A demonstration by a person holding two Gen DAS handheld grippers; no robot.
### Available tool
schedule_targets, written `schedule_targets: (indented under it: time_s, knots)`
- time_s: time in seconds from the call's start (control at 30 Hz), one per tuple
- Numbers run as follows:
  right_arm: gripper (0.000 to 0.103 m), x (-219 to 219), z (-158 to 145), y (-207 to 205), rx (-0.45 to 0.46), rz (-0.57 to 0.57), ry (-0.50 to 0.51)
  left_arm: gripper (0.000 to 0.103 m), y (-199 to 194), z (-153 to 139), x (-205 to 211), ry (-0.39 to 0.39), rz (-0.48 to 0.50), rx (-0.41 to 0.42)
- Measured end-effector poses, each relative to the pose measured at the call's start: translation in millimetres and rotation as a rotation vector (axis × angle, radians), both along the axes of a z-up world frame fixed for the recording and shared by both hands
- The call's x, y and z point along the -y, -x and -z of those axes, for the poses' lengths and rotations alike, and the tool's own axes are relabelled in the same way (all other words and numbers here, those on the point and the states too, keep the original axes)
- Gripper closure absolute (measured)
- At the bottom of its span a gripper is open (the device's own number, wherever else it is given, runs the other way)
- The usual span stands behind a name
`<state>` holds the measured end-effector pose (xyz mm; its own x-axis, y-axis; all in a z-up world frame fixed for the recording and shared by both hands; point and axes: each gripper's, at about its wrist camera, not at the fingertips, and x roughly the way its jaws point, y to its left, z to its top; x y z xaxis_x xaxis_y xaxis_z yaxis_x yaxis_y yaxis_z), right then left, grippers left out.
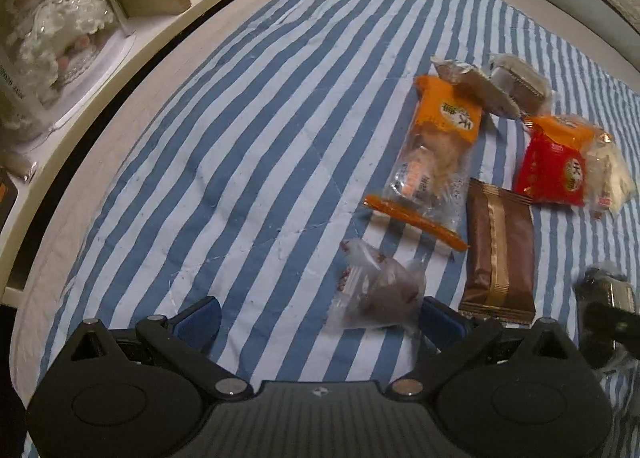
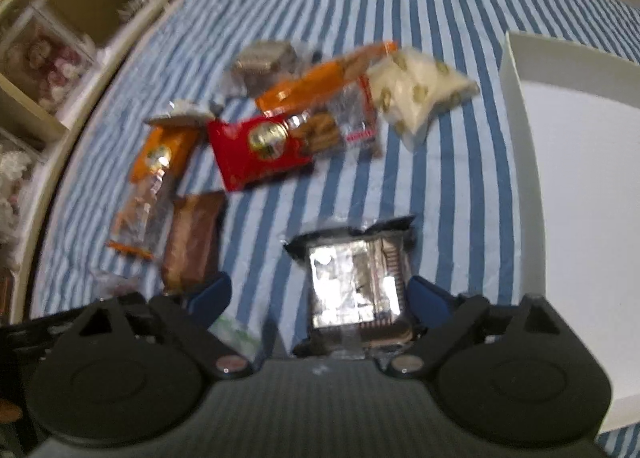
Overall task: Organize snacks
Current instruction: 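Grasp the silver foil cake pack with the right tool while the left tool grasps a clear-wrapped pastry, then carry both held snacks into the white box and open both tools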
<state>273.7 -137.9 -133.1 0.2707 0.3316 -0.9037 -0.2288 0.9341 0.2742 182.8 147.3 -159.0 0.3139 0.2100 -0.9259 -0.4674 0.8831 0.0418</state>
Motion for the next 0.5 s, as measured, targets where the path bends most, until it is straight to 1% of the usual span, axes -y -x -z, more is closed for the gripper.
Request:
schedule_targets:
  time_s: [0.03, 0.1, 0.13, 0.2, 0.23, 0.3, 0.33, 0.37, 0.47, 0.5]
  knots:
    - [0.013, -1.9, 3.4, -1.8, -0.006, -0.007, 0.026, 0.003, 0.8, -0.5, -1.8, 0.006, 0.011, 0.014]
    - [0.022, -4.2, 8.7, -4.1, -0.012, -0.022, 0.072, 0.013, 1.6, -5.3, -1.5, 0.016, 0.045, 0.038]
    - [0.025, -6.5, 10.9, -5.9, -0.011, -0.031, 0.096, 0.016, 0.9, -7.1, 1.1, 0.017, 0.062, 0.047]
    - [0.040, -9.0, 12.7, -6.9, 0.001, -0.044, 0.126, 0.029, -1.4, -10.0, 5.7, 0.035, 0.084, 0.064]
    - [0.041, -9.2, 12.0, -7.0, 0.012, -0.048, 0.129, 0.032, -6.5, -9.7, 12.6, 0.044, 0.084, 0.063]
    - [0.043, -7.0, 10.2, -7.3, 0.023, -0.052, 0.109, 0.047, -10.2, -11.7, 16.7, 0.062, 0.089, 0.061]
    - [0.043, -6.1, 8.7, -6.1, 0.031, -0.049, 0.103, 0.050, -10.4, -11.9, 19.0, 0.066, 0.094, 0.062]
    - [0.043, -5.0, 6.6, -4.8, 0.039, -0.052, 0.105, 0.056, -10.9, -12.9, 20.1, 0.071, 0.103, 0.064]
    - [0.044, -3.1, 1.5, -3.3, 0.055, -0.054, 0.088, 0.065, -10.0, -14.2, 22.0, 0.068, 0.125, 0.066]
    - [0.044, -1.7, -0.4, -3.6, 0.058, -0.053, 0.076, 0.065, -5.5, -16.0, 20.8, 0.070, 0.128, 0.070]
